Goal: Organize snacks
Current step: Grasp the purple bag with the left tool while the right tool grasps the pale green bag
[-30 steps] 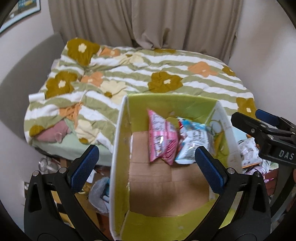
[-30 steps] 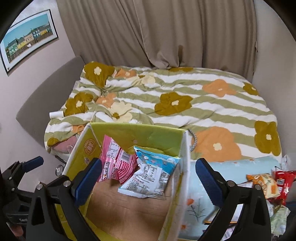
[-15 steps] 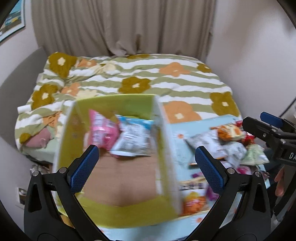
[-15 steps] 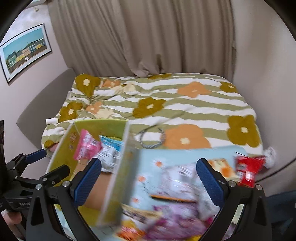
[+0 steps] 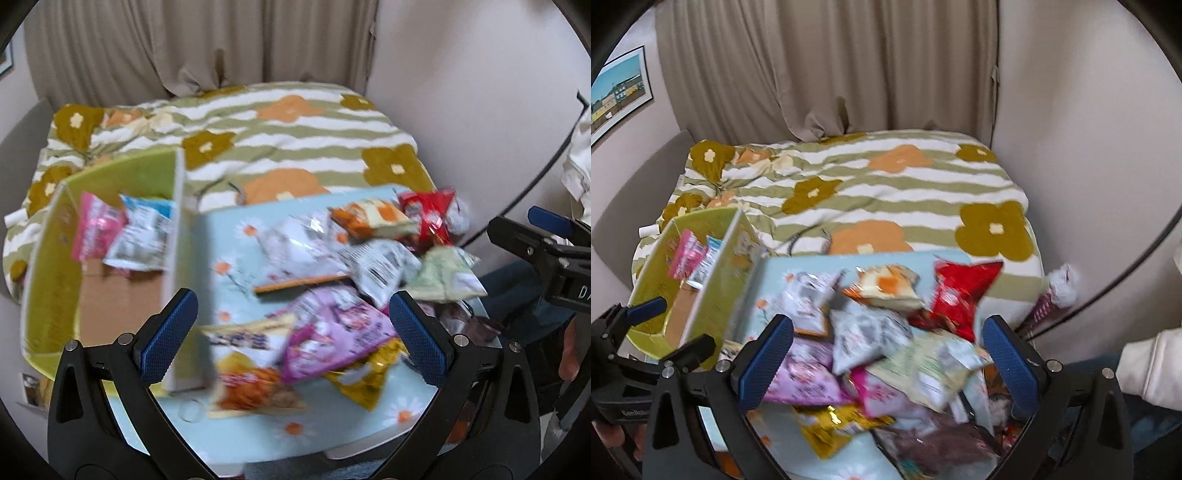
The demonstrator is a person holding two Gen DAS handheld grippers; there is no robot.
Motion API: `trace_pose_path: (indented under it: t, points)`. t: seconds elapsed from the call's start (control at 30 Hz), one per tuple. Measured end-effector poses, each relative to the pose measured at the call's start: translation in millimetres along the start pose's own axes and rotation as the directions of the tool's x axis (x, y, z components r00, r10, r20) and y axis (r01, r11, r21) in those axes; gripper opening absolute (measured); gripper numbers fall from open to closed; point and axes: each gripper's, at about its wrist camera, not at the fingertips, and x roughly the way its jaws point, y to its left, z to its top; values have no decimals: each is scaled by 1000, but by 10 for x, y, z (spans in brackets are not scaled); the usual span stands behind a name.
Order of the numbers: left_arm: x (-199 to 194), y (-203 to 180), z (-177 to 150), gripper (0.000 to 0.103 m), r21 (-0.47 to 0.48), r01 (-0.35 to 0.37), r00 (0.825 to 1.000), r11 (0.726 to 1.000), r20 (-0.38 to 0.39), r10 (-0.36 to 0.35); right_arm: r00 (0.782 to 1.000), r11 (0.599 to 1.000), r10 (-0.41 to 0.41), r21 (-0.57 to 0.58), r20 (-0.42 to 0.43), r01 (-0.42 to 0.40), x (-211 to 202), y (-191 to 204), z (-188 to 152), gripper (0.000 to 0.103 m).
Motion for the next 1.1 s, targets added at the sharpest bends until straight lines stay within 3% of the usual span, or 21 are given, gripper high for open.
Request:
trace_pose_path:
  t: [0.27, 0.53, 0.83, 1.0, 1.1]
  points:
    - [346, -412, -227, 103, 195, -12, 995, 981, -100, 32, 995, 998, 12, 63, -98, -6, 264, -505, -304, 102]
    - [893, -541, -298, 103, 425, 17, 974, 905, -210, 81, 986, 983, 37, 181, -164, -7, 613, -722, -488, 102]
    - [1234, -660, -352, 103, 555, 114, 953, 824, -295, 67, 974, 950, 50, 312, -219, 21, 911, -818, -582, 102]
    - [1374, -666, -335, 103, 548, 149, 939, 823, -340, 56, 972, 928, 49, 371, -230, 41, 972, -850, -601, 102]
    - [1481, -599, -282, 103, 516, 176, 930, 839, -367, 30, 971, 916, 43, 396, -236, 56, 1013, -863, -603, 102]
